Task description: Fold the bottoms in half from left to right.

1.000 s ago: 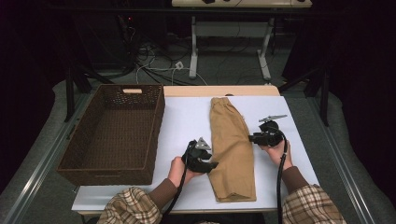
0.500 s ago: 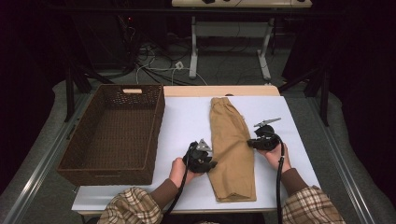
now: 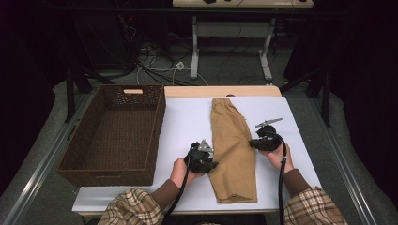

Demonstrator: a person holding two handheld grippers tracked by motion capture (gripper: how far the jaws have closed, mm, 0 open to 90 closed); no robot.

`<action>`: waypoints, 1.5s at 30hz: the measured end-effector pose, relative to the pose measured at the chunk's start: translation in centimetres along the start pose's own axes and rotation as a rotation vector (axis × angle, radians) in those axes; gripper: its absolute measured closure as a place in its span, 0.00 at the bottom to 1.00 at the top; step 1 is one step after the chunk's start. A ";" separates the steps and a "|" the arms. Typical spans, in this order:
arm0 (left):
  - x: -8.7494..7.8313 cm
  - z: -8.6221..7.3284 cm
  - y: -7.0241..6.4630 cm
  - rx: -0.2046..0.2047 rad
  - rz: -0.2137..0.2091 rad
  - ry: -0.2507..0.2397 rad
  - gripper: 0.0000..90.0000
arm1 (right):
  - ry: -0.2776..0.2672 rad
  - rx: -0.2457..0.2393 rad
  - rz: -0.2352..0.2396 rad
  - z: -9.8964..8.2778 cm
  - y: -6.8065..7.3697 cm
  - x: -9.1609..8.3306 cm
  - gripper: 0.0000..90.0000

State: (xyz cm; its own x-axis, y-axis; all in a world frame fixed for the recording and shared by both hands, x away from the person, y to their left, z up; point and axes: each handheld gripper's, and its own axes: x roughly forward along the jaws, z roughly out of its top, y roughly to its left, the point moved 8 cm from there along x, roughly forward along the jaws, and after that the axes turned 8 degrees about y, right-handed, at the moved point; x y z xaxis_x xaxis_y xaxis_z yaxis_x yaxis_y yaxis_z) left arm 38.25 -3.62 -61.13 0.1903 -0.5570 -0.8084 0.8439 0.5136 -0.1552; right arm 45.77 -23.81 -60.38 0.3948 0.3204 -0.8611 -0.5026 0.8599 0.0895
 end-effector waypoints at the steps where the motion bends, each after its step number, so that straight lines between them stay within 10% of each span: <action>1: -0.2 0.0 0.0 0.002 -0.001 0.001 0.70 | -0.006 0.007 0.004 0.0 -0.1 -0.1 0.88; 5: -0.5 -0.1 -0.2 0.006 -0.003 0.003 0.61 | 0.004 0.016 0.025 -0.4 0.0 -0.3 0.83; 15: 0.1 -0.5 -0.3 0.018 -0.007 -0.005 0.95 | 0.025 -0.017 0.022 -0.8 0.6 0.2 0.99; 25: -0.2 -0.6 -0.4 0.018 -0.014 0.005 0.96 | 0.042 -0.034 0.035 -1.0 0.8 0.0 1.00; 31: -0.4 -0.1 0.5 -0.018 0.059 -0.021 0.56 | 0.017 -0.033 0.043 -0.7 0.4 0.0 0.81; 35: 0.5 0.2 0.7 -0.031 0.074 -0.024 0.50 | -0.009 -0.010 0.030 -0.2 -0.2 0.2 0.63; 45: 1.1 0.8 0.2 0.008 0.051 -0.058 0.89 | -0.030 0.020 0.008 0.2 -0.4 0.9 0.84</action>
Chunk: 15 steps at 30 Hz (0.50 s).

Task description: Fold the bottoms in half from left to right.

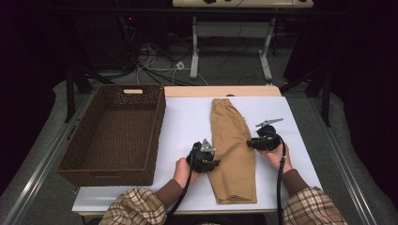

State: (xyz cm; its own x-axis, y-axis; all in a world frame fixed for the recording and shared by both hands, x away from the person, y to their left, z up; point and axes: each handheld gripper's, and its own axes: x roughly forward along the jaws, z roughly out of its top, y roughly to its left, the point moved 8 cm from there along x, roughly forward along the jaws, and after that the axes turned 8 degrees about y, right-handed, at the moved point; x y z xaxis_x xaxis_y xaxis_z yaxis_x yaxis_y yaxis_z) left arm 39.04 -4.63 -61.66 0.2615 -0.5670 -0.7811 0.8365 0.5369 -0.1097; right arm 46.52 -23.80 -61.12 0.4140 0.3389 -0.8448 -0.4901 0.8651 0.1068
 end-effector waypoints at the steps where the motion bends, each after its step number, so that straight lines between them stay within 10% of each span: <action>1: 0.0 0.0 0.0 0.000 -0.008 0.001 0.95 | -0.005 0.005 0.004 0.1 0.0 0.1 0.90; 15: -1.9 -1.5 0.5 -0.032 -0.030 0.016 0.97 | 0.001 -0.039 0.019 0.7 2.3 0.7 0.97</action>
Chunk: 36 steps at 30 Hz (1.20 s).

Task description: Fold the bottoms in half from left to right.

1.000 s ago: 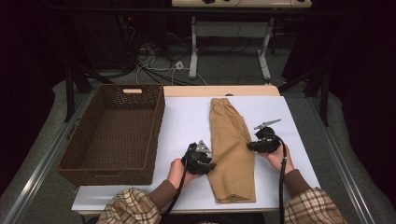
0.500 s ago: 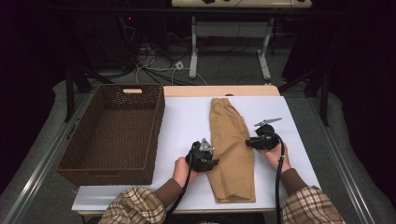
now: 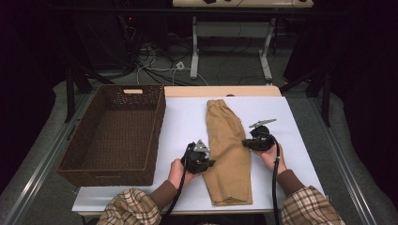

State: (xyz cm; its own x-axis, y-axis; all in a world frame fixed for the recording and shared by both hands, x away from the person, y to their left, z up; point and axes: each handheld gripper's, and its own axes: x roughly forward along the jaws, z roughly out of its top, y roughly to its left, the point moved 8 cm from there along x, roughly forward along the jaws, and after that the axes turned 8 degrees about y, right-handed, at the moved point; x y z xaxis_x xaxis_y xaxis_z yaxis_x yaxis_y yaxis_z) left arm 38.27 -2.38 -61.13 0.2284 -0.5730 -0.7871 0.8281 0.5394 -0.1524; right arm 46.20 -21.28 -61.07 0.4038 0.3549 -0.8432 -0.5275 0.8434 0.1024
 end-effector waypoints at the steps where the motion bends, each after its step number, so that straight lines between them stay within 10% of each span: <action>1: 0.0 0.0 0.0 0.000 0.000 0.000 0.96 | -0.003 -0.002 0.004 0.1 0.2 0.1 0.97; 4: -0.5 -0.6 0.4 -0.009 0.003 0.007 0.92 | 0.005 -0.016 0.021 0.1 0.6 0.1 0.89; 8: -1.4 0.4 0.8 0.007 0.056 -0.036 0.56 | -0.028 -0.008 0.021 0.3 0.0 -0.3 0.68; 14: -2.1 1.8 0.3 0.050 0.066 -0.095 0.30 | -0.046 0.007 0.032 0.4 -1.2 -0.8 0.46; 36: -0.5 2.8 -1.1 0.135 0.052 -0.102 0.15 | -0.063 -0.099 0.067 3.7 -0.4 -0.6 0.16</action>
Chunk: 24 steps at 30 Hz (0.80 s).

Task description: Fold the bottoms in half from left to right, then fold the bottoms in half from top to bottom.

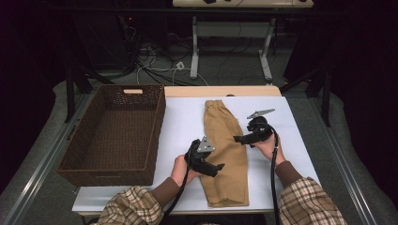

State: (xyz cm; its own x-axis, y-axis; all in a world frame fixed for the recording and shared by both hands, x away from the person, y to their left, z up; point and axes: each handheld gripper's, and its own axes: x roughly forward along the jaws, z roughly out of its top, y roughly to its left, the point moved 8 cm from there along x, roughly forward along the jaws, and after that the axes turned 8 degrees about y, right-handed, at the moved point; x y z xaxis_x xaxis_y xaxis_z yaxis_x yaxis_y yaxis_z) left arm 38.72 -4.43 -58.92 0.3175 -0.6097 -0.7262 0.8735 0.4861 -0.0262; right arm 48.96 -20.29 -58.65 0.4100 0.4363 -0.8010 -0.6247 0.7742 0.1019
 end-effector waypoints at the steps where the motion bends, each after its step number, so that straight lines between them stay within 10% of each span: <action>1: 0.2 0.0 -0.1 0.002 0.001 0.002 0.16 | -0.005 0.000 0.005 0.4 -0.1 0.2 0.16; 17: 0.5 0.5 -0.1 0.025 0.012 -0.010 0.36 | -0.010 -0.006 -0.018 3.3 -0.8 1.9 0.15; 24: 1.5 0.3 0.5 0.025 0.001 0.001 0.66 | -0.001 0.006 -0.035 4.9 -1.3 3.4 0.16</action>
State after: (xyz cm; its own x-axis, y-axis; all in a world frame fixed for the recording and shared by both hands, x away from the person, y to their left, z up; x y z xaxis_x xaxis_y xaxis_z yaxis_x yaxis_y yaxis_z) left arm 39.72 -5.31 -59.77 0.3182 -0.6087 -0.7268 0.8821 0.4709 -0.0082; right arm 54.42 -17.61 -58.64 0.4325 0.4096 -0.8032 -0.6060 0.7917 0.0773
